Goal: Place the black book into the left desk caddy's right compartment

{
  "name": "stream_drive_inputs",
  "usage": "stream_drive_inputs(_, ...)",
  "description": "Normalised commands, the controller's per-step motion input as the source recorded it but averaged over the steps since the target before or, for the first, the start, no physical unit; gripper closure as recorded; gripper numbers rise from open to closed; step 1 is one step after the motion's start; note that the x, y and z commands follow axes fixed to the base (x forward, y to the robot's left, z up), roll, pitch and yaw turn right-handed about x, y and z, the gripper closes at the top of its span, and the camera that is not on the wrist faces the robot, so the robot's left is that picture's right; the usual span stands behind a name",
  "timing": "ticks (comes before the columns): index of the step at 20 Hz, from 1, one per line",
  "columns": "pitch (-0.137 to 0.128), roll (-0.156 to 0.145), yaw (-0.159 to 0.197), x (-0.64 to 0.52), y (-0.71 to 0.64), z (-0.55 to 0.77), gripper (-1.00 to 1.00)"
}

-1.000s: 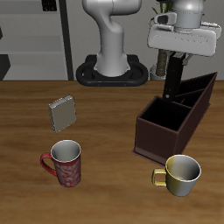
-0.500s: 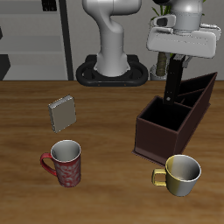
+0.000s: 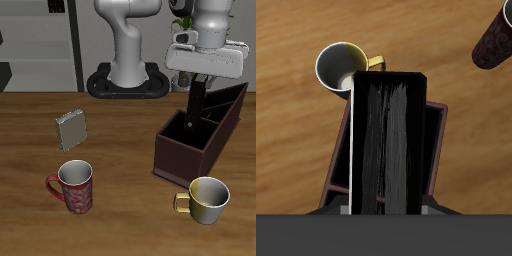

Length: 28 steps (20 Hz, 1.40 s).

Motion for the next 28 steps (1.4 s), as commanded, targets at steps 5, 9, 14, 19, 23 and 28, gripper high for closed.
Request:
stream_drive_inputs(5, 0.036, -0.001, -0.003, 0.08, -0.02, -0.23, 1.00)
stream_drive_inputs(9, 0.026, 0.034, 0.006, -0.02, 0.05, -0.24, 1.00)
stream_drive_inputs(14, 0.029, 0.012, -0.002, 0.01, 0.00, -0.19, 1.00)
stream_drive_inputs(19, 0.032, -0.002, 0.011, 0.07, -0.03, -0.23, 1.00)
stream_drive_inputs(23, 0.032, 0.011, 0.018, 0.02, -0.01, -0.23, 1.00)
stream_drive_inputs(28, 0.022, -0.007, 0.016, 0.08, -0.03, -0.19, 1.00)
